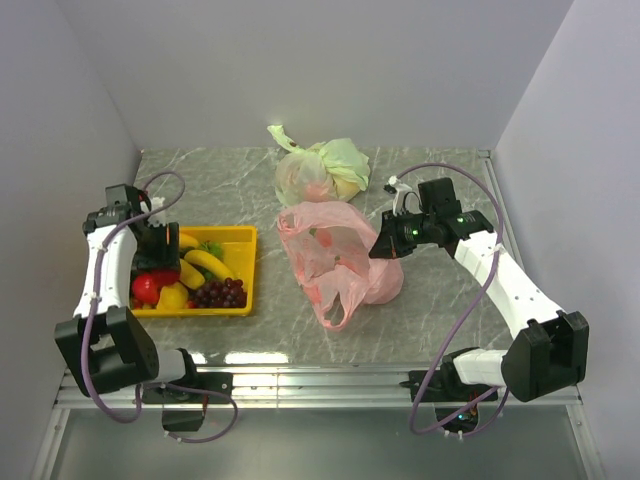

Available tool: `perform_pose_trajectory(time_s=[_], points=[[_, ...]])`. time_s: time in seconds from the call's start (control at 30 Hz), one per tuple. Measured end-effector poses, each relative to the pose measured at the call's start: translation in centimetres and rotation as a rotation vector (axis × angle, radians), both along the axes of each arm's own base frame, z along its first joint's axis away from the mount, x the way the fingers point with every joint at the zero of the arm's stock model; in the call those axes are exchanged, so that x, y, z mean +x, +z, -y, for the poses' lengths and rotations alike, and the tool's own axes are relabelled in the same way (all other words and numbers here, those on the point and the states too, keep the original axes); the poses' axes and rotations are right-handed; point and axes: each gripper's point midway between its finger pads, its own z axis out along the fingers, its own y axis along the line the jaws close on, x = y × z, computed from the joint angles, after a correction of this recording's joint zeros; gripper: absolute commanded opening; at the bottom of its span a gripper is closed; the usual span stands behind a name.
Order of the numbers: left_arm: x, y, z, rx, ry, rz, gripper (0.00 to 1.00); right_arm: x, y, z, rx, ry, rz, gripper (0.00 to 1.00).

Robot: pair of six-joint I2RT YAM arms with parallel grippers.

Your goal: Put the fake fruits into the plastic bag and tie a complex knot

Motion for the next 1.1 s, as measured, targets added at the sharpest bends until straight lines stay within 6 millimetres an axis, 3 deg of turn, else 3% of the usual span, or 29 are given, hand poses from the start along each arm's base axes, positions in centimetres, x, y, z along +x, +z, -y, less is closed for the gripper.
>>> perform_pose_trajectory(time_s=[0.17,0.3,0.43,0.5,0.63,0.77,0.87,0.97,1.1], points=[[0.2,4.3,1.4,-0.012,-0.095,0.088,0.27,0.1,0.4,-0.1,0.006,0.002,0.009,0.0],[2.0,9.4,5.0,-0.029,-0.254,0.248,0.28,0.0,0.7,-0.3,0.023,0.006,-0.002,0.0],[4.1,14.5,12.5,-0.118,-0.484,0.447,0.27,-0.2,1.0,-0.6,0.061,-0.001,-0.033,0.0],[4.5,16.3,17.6,-0.187,-0.618,0.516,0.26,-0.1,1.4,-0.8,0.095,-0.014,-0.058,0.0],[4.1,17.7,26.8,-0.319,-0.84,0.57,0.26,0.6,2.1,-1.0,0.176,-0.048,-0.114,0.0],[2.9,17.1,32.4,-0.41,-0.964,0.559,0.22,1.2,2.9,-1.4,0.255,-0.069,-0.161,0.0],[2.6,17.3,34.5,-0.453,-0.991,0.571,0.17,1.4,3.6,-1.7,0.31,-0.083,-0.19,0.0],[3.2,18.8,35.0,-0.47,-0.964,0.618,0.15,1.6,3.5,-1.9,0.351,-0.109,-0.235,0.0],[4.2,23.7,35.2,-0.485,-0.941,0.75,0.15,1.6,2.1,-1.8,0.384,-0.159,-0.328,0.0]])
